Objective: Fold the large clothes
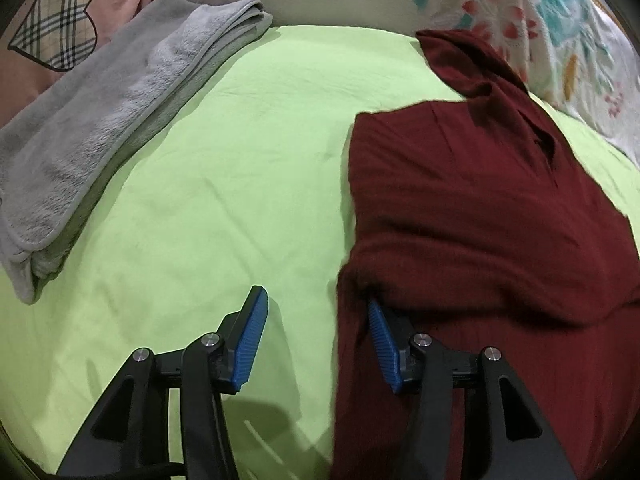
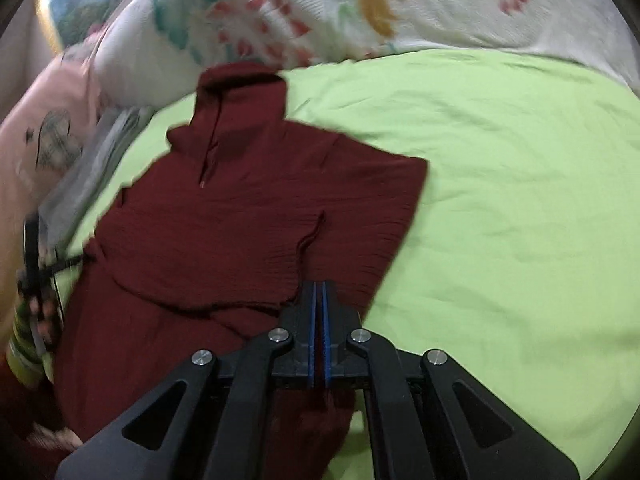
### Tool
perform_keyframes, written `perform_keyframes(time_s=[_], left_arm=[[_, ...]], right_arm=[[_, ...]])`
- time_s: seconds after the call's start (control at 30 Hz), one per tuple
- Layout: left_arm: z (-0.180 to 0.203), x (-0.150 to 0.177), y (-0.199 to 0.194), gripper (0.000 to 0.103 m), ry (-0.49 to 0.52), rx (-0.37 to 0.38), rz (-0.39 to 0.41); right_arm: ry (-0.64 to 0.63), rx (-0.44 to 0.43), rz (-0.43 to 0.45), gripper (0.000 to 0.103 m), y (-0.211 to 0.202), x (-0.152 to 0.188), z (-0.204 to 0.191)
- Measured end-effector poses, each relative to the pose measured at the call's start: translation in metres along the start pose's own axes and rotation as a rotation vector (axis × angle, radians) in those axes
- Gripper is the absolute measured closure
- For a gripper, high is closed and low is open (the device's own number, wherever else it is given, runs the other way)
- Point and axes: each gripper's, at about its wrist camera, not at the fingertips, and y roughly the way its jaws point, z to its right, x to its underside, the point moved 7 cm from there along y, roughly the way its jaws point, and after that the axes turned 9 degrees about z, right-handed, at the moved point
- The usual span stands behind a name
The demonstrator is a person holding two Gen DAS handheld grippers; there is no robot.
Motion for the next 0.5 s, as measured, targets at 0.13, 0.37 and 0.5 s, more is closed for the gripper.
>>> perform_keyframes(time_s=[0.13, 0.37, 0.5], left_arm=[[-0.009, 0.000, -0.020, 0.051, -0.038, 0.110, -0.003], [-0.010, -0.055, 0.000, 0.037, -0.137, 0.184, 0.013], [0.008, -0.069, 0.045, 0.037, -0.106, 0.218, -0.092]], right_arm=[[0.107, -0.038, 0.074, 0.099, -0.008, -0.021, 0.003], [0.076, -0.002, 0.013, 0.049, 0.025, -0.026, -0.021], [0.115, 0.040, -0.063, 0.049, 0.048, -0.015, -0.019]])
